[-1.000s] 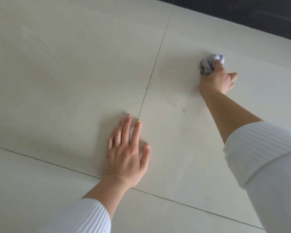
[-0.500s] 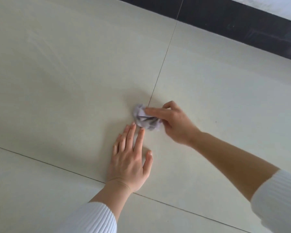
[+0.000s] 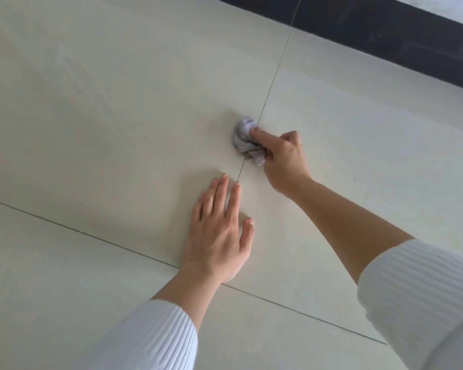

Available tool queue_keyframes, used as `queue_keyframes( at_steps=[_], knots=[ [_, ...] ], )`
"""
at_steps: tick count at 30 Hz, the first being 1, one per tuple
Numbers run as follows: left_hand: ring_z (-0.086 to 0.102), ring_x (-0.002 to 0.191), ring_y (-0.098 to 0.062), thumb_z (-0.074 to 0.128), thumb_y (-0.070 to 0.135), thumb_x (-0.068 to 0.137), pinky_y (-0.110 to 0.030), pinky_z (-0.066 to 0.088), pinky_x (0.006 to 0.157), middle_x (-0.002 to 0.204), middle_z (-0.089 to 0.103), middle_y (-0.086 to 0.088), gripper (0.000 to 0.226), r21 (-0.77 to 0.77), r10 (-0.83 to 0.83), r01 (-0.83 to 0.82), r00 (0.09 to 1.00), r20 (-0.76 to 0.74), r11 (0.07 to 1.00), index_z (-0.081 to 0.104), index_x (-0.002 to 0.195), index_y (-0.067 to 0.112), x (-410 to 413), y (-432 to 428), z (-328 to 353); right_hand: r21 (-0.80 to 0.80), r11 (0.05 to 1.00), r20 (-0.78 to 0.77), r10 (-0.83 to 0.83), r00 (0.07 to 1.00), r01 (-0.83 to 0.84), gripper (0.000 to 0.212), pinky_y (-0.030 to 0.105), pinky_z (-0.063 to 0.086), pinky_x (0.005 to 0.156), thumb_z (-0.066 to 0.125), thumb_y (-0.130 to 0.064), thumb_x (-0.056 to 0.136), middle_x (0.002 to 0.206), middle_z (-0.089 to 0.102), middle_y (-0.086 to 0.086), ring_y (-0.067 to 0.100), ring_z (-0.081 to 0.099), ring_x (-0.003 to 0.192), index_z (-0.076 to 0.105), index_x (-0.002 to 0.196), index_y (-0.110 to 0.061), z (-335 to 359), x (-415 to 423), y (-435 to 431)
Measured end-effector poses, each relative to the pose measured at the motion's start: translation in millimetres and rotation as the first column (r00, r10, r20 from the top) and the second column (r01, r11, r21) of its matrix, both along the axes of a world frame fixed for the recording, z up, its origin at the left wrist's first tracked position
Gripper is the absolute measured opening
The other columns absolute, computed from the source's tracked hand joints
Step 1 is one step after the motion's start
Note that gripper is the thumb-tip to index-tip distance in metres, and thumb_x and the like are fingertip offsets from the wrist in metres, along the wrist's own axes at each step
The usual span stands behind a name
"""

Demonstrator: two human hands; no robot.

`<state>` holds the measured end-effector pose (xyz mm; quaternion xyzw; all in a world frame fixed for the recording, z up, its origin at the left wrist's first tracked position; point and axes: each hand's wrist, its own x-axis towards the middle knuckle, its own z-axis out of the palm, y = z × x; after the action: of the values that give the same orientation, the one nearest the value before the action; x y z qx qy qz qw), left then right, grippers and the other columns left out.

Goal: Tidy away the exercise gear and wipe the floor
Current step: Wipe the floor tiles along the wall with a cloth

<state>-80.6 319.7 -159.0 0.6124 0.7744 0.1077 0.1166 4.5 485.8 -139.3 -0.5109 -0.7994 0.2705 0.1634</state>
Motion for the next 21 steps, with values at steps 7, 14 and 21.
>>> queue_keyframes(
  at_steps=[7,14,21],
  knots=[
    [0.003,0.148,-0.016,0.014,0.051,0.091,-0.022,-0.002,0.118,0.160,0.008,-0.009,0.076,0.146,0.047,-0.101,0.941,0.335,0.984,0.011,0.151,0.004,-3.9,-5.0,0.3,-0.063,0.987,0.026,0.148,0.989,-0.146,0.050,0.039,0.041,0.097,0.044,-0.012,0.091,0.100,0.046,-0.002,0.027,0.041,0.104,0.053,0.134,-0.037,6.4,15.2,-66.0],
    [0.005,0.147,-0.012,0.026,0.042,0.098,-0.023,0.003,0.118,0.160,0.013,-0.007,0.064,0.130,0.126,-0.207,0.878,0.462,0.970,0.021,0.150,0.006,-41.5,-47.2,8.5,0.094,0.941,0.025,0.323,0.946,-0.324,0.067,0.042,0.047,0.081,0.044,0.010,0.077,0.123,0.063,-0.015,0.023,0.038,0.089,0.059,0.127,-0.032,-8.6,42.6,-163.7],
    [0.013,0.146,-0.031,0.018,0.040,0.095,-0.042,0.014,0.119,0.156,0.018,-0.022,0.069,-0.004,0.013,-0.013,0.998,-0.053,1.000,0.022,0.146,-0.007,-84.1,-112.5,-9.2,0.011,0.801,0.000,0.599,0.801,-0.599,0.067,0.034,0.044,0.087,0.043,0.005,0.079,0.138,0.049,-0.023,0.020,0.037,0.096,0.052,0.132,-0.034,-0.4,74.3,-234.8]
  ],
)
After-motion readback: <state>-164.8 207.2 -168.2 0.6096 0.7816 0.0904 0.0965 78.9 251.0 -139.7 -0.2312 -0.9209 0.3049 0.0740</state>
